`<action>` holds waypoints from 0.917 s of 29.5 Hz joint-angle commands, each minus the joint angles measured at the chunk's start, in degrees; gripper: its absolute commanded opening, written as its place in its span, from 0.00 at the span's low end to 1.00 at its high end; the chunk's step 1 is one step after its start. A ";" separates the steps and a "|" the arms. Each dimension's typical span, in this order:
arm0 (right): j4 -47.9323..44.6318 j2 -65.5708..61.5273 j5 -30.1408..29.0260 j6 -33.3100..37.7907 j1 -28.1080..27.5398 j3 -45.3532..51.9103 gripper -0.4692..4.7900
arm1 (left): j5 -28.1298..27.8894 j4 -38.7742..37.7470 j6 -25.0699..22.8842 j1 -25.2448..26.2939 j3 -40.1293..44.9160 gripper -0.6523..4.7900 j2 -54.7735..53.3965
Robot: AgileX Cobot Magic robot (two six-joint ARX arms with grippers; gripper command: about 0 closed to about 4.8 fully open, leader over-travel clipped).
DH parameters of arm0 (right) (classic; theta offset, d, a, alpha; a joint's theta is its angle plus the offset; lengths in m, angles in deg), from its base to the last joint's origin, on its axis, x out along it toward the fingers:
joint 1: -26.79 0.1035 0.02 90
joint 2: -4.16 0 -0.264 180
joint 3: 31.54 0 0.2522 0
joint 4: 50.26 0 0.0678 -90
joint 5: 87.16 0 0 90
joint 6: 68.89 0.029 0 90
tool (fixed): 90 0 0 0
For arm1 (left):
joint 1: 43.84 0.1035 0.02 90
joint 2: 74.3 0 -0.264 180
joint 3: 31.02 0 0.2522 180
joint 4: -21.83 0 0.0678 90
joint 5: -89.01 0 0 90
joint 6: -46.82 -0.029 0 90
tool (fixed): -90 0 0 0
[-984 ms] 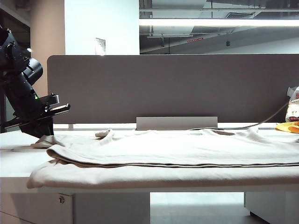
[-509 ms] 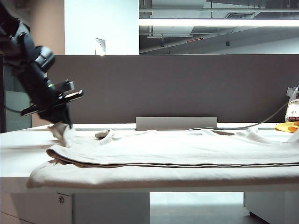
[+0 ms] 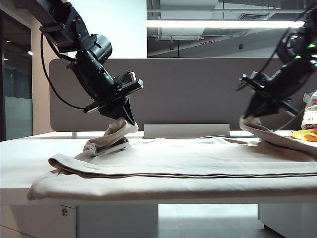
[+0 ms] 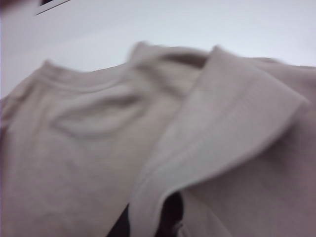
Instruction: Fold the bottom side of the T-shirt horizontally towards the center, about one-third of the way, then fold the sleeve back towards the center, creating a straight line along the edge of the T-shirt, and finally fold the bottom of the T-shirt up towards the top, creating a neat rectangle.
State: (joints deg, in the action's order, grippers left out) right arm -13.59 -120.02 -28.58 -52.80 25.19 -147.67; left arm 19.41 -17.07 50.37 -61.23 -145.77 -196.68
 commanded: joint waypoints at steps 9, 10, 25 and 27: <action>3.82 0.42 0.87 0.37 3.50 -0.15 0.41 | 8.20 1.66 1.57 0.02 -0.24 0.60 0.13; 3.82 0.42 0.85 0.37 3.50 -0.15 0.51 | 8.41 1.79 1.60 -0.15 -0.26 0.72 0.13; 11.56 6.27 8.17 -5.66 0.28 -0.09 0.60 | 4.24 -8.31 -4.42 2.73 -0.17 0.81 5.51; 13.42 6.86 7.32 -5.68 -0.17 -0.04 0.61 | 4.22 -9.51 -4.94 2.71 -0.15 0.81 6.67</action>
State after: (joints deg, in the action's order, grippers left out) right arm -2.11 -113.66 -20.64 -57.96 25.17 -147.69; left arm 23.33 -25.49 46.35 -58.25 -145.66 -190.91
